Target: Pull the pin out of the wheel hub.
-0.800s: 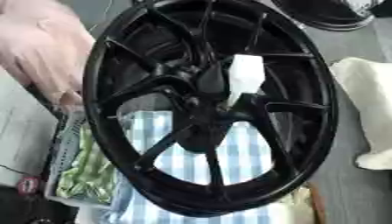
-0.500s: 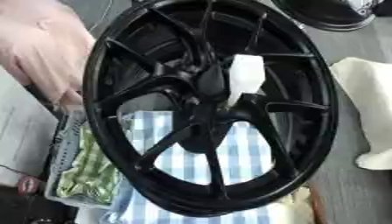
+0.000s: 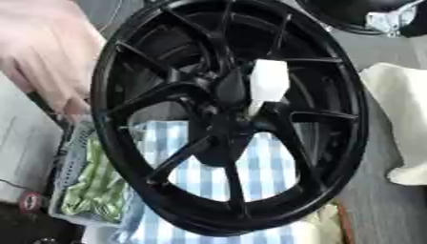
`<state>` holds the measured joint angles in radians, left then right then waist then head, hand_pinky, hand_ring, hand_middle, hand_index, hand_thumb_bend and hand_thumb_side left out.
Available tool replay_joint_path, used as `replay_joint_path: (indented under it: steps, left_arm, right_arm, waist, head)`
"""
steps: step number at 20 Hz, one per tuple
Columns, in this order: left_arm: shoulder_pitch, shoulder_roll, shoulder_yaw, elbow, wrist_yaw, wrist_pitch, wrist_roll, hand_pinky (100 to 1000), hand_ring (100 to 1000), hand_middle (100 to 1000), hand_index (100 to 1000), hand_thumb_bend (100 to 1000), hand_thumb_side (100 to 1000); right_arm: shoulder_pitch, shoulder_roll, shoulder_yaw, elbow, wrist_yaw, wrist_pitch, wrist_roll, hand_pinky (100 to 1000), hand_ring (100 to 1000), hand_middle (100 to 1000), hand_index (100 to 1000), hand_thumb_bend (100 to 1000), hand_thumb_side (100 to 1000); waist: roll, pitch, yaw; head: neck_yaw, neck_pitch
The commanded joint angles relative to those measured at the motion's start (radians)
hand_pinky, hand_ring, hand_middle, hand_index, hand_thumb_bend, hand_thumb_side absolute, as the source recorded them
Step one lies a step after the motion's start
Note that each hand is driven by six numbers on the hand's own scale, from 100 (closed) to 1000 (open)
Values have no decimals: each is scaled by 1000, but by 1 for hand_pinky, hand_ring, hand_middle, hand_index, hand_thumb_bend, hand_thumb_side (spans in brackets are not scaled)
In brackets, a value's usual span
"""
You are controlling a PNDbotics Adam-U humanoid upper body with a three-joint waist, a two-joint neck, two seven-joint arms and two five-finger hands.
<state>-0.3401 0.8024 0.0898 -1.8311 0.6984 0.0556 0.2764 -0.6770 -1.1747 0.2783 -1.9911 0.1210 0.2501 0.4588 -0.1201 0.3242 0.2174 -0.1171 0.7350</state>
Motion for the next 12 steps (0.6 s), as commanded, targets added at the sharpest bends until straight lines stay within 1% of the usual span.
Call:
replay_joint_path:
  steps: [1,2,4,8,9,12]
  left_arm:
    - [-13,32,6,-8,6,1,-3,781,750,635,714,162,754]
    - [-13,32,6,-7,7,0,-2,781,750,635,714,162,754]
    - [-13,32,6,-6,8,0,-3,782,750,635,714,162,754]
    - [-12,32,6,-5,9,0,-4,782,750,635,714,162,754]
    - [-13,32,5,-5,10,0,-4,781,750,634,714,162,755]
    - [-15,32,1,-6,10,2,-7,781,750,634,714,162,756]
  right_arm:
    - [-13,-39,3,-9,-3,-4,33,853,884,783,869,251,235]
    - [-15,-39,9,-9,6,-7,44,856,889,783,870,273,231]
    - [-22,-38,22,-9,24,-12,63,858,894,782,872,287,240]
    - [-33,-34,35,-9,40,-16,80,858,894,782,872,287,240]
    - [-35,-33,39,-9,40,-18,83,860,895,759,879,297,275]
    - [-61,-27,84,-9,33,-12,95,861,901,755,890,313,276]
  waist:
    - [6,-30,2]
    - [5,-32,2]
    - [4,-35,2]
    - [4,-37,1]
    - [3,-37,2]
    - [0,-37,5]
  head:
    - [-5,-26]
    - [-5,-31]
    - [-7,-37]
    - [-6,-40]
    - [-8,-40]
    - [-10,-38]
